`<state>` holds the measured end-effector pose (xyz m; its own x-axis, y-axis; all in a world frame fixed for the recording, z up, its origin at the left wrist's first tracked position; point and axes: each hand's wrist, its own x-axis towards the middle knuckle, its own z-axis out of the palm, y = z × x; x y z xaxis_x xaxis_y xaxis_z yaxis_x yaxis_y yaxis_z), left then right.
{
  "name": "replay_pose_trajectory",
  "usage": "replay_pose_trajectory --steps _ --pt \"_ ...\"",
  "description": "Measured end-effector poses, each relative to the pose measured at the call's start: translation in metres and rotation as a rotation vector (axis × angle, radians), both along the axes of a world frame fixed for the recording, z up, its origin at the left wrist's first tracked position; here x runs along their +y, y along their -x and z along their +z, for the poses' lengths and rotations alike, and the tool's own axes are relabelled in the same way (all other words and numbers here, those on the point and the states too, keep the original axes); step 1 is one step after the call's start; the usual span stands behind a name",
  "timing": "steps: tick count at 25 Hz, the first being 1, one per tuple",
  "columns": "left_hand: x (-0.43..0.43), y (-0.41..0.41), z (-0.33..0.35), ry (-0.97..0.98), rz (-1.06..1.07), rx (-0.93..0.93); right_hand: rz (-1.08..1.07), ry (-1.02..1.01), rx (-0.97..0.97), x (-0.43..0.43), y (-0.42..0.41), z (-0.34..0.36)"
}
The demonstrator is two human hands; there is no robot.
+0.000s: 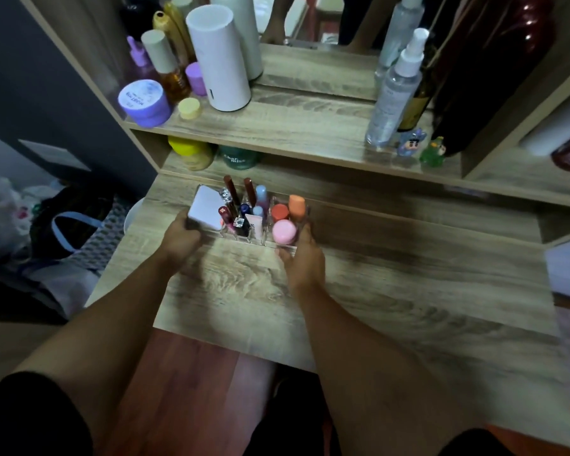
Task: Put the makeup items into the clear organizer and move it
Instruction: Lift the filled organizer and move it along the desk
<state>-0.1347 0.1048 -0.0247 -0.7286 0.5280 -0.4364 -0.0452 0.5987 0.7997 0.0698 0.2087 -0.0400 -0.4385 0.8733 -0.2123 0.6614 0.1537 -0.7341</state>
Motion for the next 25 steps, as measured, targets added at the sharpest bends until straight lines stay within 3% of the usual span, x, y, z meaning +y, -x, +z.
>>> replay_pose_trajectory --steps 12,25 --pt "0.018 -0.024 0.001 -0.106 0.074 -0.063 -0.036 -0.055 0.037 0.017 -0.027 0.001" --pt "0.098 -0.166 0.012 -0.129 0.070 -0.023 -0.025 -0.077 -0.088 0.085 -0.181 0.030"
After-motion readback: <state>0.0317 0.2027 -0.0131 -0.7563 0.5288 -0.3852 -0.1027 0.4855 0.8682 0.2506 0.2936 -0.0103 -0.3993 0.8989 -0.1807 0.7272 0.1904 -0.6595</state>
